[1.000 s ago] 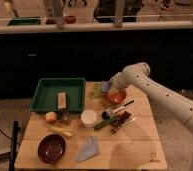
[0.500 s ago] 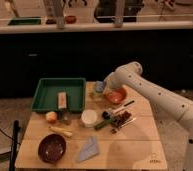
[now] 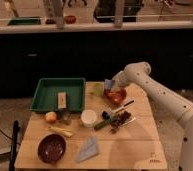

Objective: Wipe red bowl with sponge

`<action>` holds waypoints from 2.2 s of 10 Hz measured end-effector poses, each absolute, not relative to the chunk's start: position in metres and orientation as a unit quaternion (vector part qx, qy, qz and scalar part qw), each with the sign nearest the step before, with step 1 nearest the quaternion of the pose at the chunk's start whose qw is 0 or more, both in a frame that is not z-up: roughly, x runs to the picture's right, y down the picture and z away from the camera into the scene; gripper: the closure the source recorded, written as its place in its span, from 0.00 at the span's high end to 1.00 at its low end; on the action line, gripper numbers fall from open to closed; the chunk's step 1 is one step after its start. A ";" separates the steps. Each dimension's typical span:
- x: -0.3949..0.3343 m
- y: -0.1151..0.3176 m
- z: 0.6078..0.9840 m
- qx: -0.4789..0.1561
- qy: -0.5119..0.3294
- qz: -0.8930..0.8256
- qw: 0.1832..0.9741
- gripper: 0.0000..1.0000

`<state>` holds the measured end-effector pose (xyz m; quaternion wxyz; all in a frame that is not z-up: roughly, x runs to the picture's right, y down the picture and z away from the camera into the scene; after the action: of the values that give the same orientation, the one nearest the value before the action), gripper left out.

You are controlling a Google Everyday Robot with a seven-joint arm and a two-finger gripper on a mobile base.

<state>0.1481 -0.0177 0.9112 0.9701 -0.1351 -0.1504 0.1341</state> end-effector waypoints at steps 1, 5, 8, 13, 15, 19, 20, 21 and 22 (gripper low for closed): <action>0.161 -0.019 0.922 -0.138 -0.144 0.143 0.969 0.03; 0.163 -0.011 0.936 -0.153 -0.137 0.150 0.967 0.03; 0.160 -0.010 0.938 -0.158 -0.136 0.148 0.967 0.03; 0.147 -0.008 0.942 -0.171 -0.145 0.135 0.965 0.03; 0.146 0.001 0.932 -0.181 -0.153 0.128 0.963 0.03; 0.147 0.025 0.911 -0.204 -0.155 0.113 0.960 0.03; 0.149 0.025 0.910 -0.204 -0.151 0.112 0.961 0.03; 0.154 0.022 0.909 -0.198 -0.144 0.112 0.963 0.03; 0.159 0.018 0.909 -0.191 -0.138 0.114 0.965 0.03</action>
<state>0.1593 0.0178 0.9089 0.9650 -0.1911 -0.1383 0.1141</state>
